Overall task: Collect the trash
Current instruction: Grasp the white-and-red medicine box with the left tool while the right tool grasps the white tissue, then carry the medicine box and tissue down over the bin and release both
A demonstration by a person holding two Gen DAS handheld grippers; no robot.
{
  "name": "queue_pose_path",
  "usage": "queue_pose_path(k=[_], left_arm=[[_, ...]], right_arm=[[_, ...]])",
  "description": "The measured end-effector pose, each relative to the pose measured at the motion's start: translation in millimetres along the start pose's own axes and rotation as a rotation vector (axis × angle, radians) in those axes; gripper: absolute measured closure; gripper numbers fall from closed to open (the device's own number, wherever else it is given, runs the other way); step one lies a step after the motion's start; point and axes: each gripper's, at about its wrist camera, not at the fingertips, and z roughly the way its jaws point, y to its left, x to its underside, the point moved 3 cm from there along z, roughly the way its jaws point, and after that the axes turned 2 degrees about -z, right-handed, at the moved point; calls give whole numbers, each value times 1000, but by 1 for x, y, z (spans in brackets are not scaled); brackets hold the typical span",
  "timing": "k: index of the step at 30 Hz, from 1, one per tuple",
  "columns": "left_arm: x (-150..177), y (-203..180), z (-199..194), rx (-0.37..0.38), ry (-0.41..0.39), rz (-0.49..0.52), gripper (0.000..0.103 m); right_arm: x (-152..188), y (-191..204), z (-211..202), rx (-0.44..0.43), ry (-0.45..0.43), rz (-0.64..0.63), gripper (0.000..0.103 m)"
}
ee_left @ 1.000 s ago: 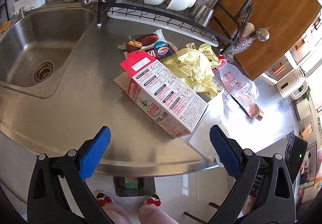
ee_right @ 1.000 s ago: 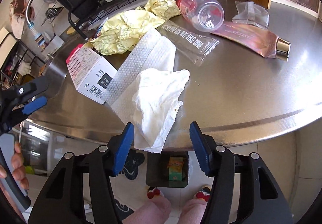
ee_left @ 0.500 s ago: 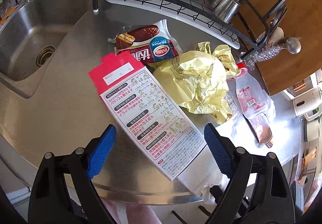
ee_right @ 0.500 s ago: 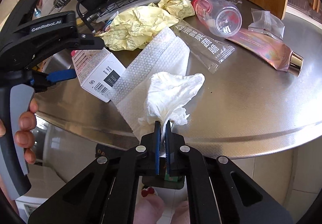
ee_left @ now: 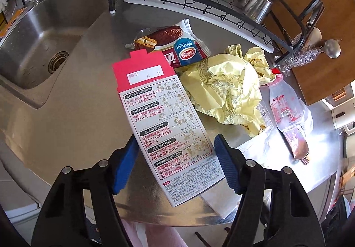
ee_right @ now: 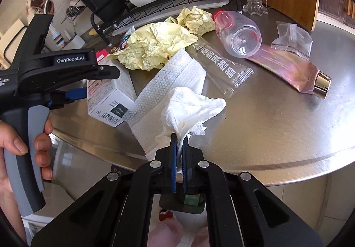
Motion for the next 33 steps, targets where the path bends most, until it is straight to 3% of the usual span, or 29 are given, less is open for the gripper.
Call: queue_pose_path(k=[6, 8, 10, 12, 15, 17, 22, 33], left_arm=[[4, 24, -13, -67, 27, 65, 39], [3, 34, -17, -126, 42, 83, 39], [2, 46, -18, -158, 45, 71, 37], [3, 57, -20, -142, 58, 32, 37], [5, 70, -15, -197, 88, 21, 34], [11, 79, -8, -178, 108, -11, 40], [16, 84, -14, -165, 49, -22, 47], [56, 78, -76, -80, -45, 80, 48]], right_arm=[[-4, 4, -10, -16, -18, -18, 98], [-4, 5, -10, -21, -19, -20, 97], [-3, 7, -11, -29, -20, -19, 97], [-2, 9, -13, -32, -22, -25, 97], [-1, 13, -15, -36, -22, -30, 97], [-1, 14, -18, -36, -28, -33, 97], [1, 17, -25, -26, -38, -41, 97], [20, 29, -59, -9, -65, -77, 98]])
